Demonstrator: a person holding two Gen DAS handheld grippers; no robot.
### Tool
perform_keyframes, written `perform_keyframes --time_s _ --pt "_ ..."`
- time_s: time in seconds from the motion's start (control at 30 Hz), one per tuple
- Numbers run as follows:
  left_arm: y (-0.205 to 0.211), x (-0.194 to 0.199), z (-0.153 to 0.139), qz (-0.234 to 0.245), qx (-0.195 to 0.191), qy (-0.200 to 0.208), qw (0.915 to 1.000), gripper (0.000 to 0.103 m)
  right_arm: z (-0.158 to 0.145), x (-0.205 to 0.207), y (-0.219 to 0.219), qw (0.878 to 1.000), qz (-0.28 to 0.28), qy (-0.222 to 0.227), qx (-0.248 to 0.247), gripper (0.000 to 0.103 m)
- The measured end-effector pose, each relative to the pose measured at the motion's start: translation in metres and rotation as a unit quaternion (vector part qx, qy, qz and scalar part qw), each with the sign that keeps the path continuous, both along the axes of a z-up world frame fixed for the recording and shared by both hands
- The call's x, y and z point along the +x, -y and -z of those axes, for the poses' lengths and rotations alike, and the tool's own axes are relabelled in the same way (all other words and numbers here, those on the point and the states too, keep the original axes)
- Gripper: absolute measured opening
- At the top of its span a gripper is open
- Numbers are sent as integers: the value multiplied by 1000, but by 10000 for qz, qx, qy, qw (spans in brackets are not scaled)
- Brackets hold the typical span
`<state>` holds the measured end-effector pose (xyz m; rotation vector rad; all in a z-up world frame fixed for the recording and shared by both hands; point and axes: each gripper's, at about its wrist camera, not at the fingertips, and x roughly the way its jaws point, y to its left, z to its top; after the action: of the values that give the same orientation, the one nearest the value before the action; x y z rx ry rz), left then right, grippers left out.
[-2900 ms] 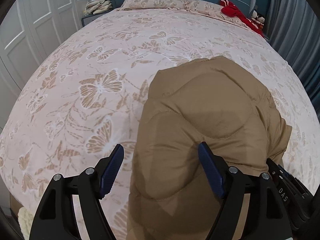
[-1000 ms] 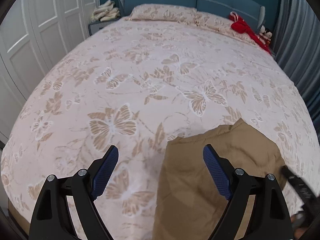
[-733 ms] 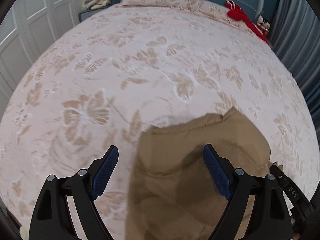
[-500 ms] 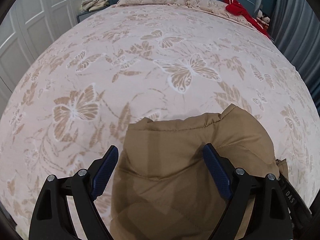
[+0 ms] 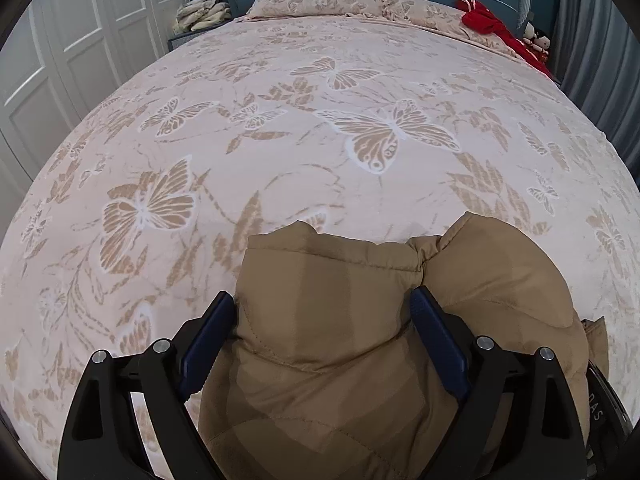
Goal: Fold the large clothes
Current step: 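Grasp the tan jacket's folded edge with both tools side by side, then lift the jacket with both tools and roll it over onto itself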
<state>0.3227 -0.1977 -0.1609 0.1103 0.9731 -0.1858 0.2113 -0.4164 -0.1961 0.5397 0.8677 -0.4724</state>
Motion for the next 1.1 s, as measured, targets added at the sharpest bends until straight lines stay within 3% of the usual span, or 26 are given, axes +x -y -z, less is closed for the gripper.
perform_keyframes --time_s 0.33,0.4,0.47,0.5,0.53,0.6,0.67,0.73,0.87,1.0,1.1 --pt "5 -2 4 -35 150 107 9998 89 1 1 -2 9999 6 11 -108 15" --pt "3 -1 3 -34 35 61 10000 89 0 -1 2 10000 3 87 21 15" --pt "-11 2 -3 -43 -334 -137 9993 90 -4 -5 8 9995 -28 180 270 18" --pt "-19 2 -7 -54 -481 -247 9985 90 -10 -8 11 9991 -57 180 389 23" --pt "-27 1 -12 -54 -593 -383 9975 90 -18 -13 11 9989 -101 149 427 45" --pt "-52 -7 -24 -61 -980 -690 9928 90 -42 -39 9 9993 4 210 301 78" --pt "-82 -20 -32 -15 -1412 -949 9854 90 -62 -76 5 9986 -63 465 264 82" --pt "-102 -33 -31 -8 -1488 -1205 9815 91 -64 -97 2 9986 -209 313 374 84" --pt "-138 -64 -12 86 -2062 -1887 9601 91 -43 -143 -6 9946 -302 -3 989 84" --pt "-155 -91 12 49 -2849 -2312 9302 91 -15 -165 -13 9847 -252 35 1723 84" --pt "-149 -102 30 209 -3430 -2598 9024 94 -8 -170 -20 9798 -181 327 1966 89"
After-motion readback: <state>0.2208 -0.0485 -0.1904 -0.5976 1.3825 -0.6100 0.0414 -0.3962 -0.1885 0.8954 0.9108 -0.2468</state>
